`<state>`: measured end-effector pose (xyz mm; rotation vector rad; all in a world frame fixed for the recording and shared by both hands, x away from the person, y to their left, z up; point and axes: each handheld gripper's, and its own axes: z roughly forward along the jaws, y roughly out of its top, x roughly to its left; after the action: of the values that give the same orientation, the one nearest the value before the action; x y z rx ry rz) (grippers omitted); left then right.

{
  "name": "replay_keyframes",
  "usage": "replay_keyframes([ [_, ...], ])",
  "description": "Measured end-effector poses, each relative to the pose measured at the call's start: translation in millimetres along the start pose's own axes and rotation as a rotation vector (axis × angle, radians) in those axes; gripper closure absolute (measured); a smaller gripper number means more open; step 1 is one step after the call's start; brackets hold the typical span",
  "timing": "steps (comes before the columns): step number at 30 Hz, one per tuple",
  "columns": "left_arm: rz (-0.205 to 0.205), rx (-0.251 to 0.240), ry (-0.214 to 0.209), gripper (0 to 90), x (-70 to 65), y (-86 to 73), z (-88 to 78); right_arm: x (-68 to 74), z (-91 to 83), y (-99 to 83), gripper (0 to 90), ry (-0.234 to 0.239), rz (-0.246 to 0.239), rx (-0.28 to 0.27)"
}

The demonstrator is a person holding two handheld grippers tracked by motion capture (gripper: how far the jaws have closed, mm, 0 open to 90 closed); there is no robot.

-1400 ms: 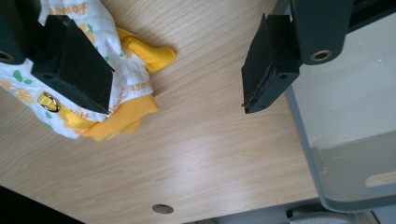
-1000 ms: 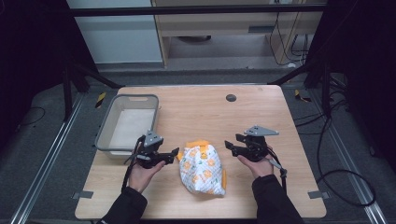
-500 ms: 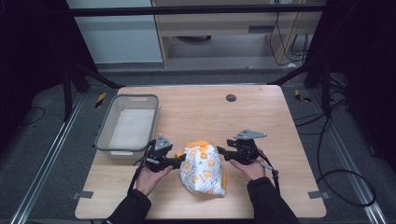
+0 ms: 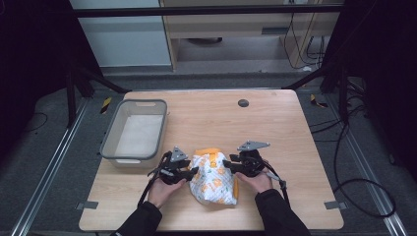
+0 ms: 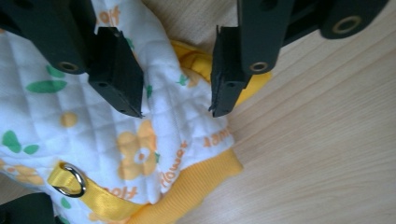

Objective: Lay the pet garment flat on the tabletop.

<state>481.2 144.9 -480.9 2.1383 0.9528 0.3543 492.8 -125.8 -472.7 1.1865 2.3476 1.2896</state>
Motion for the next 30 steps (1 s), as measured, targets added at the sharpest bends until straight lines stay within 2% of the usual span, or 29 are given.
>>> replay_keyframes([
  [4, 0.006, 0.018, -0.005, 64.4, -2.4, -1.6, 2.9, 1.7, 3.0, -1.3, 62.2, 0.011, -0.004, 0.013],
  [11, 0.0, 0.031, -0.029, 81.4, -4.0, -2.7, 5.1, 3.8, 8.4, -3.1, 77.2, 0.041, -0.004, 0.046],
  [12, 0.0, 0.031, -0.029, 83.4, -4.0, -2.7, 5.1, 3.8, 8.4, -3.1, 77.2, 0.041, -0.004, 0.046],
  [16, -0.009, 0.029, -0.042, 86.1, -3.9, -2.2, 3.5, 1.7, 6.8, -2.7, 87.4, 0.067, 0.007, 0.058],
  [23, -0.004, -0.002, -0.044, 87.3, -5.9, 0.1, -5.2, 0.7, -1.4, 0.7, 88.6, 0.083, 0.013, 0.056],
  [26, -0.002, -0.044, -0.047, 87.5, -8.1, 2.6, -16.2, 1.9, -12.9, 3.0, 88.6, 0.089, 0.001, 0.034],
  [27, -0.002, -0.044, -0.047, 87.5, -8.1, 2.6, -16.2, 1.9, -12.9, 3.0, 88.6, 0.089, 0.001, 0.034],
  [29, 0.011, -0.077, -0.049, 87.6, -12.3, 5.2, -27.4, 4.1, -22.6, 2.9, 88.6, 0.089, -0.016, 0.019],
  [30, 0.011, -0.077, -0.049, 87.6, -12.3, 5.2, -27.4, 4.1, -22.6, 2.9, 88.6, 0.089, -0.016, 0.019],
])
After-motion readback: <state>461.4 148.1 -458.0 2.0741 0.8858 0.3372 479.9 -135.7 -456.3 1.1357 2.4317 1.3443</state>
